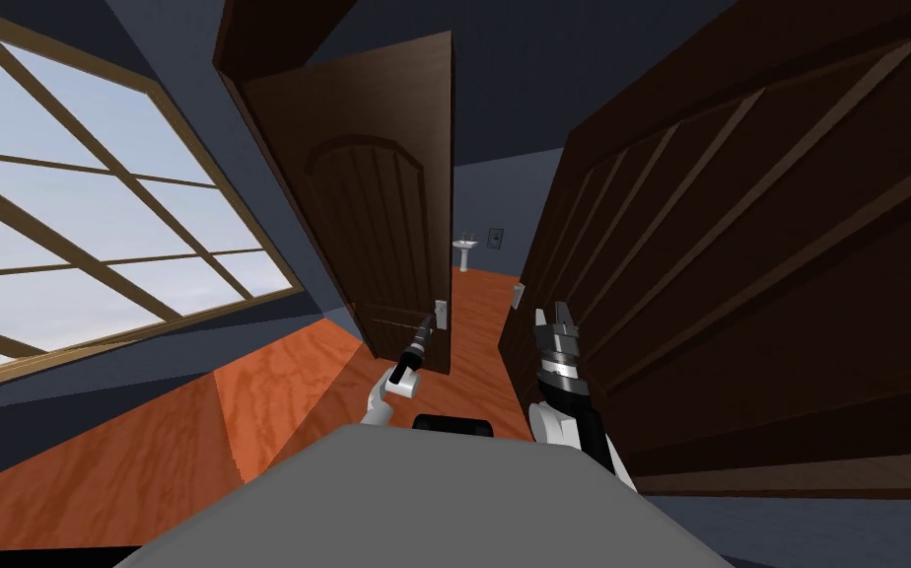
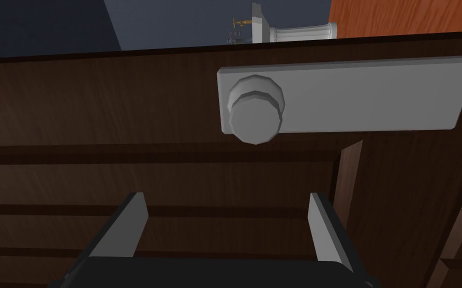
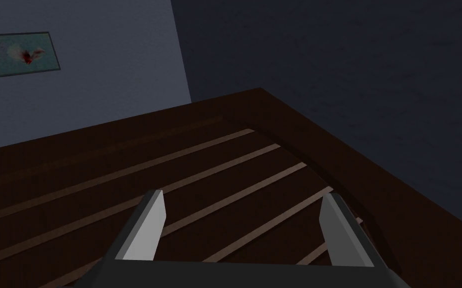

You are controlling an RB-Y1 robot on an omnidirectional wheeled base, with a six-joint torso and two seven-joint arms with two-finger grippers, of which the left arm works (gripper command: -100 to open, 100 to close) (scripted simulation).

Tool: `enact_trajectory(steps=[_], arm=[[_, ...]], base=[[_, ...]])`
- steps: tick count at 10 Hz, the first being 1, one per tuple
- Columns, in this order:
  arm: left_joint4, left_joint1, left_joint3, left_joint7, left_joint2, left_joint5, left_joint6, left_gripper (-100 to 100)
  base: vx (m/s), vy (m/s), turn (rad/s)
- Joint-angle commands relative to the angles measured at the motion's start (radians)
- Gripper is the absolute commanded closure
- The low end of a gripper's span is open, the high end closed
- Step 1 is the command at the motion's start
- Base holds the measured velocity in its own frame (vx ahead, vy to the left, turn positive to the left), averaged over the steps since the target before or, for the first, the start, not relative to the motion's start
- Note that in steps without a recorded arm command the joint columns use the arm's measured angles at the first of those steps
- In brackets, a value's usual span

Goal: Push the door open

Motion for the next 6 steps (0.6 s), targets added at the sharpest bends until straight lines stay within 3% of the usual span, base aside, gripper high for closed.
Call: enact_trajectory(steps=[1, 6], arm=[[0.006, -0.004, 0.004, -0.001, 0.002, 0.0, -0.005, -100], [0.032, -0.02, 0.019, -0.005, -0.011, -0.001, -0.022, -100]], base=[[0.195, -0.028, -0.012], [0.204, -0.041, -0.021]])
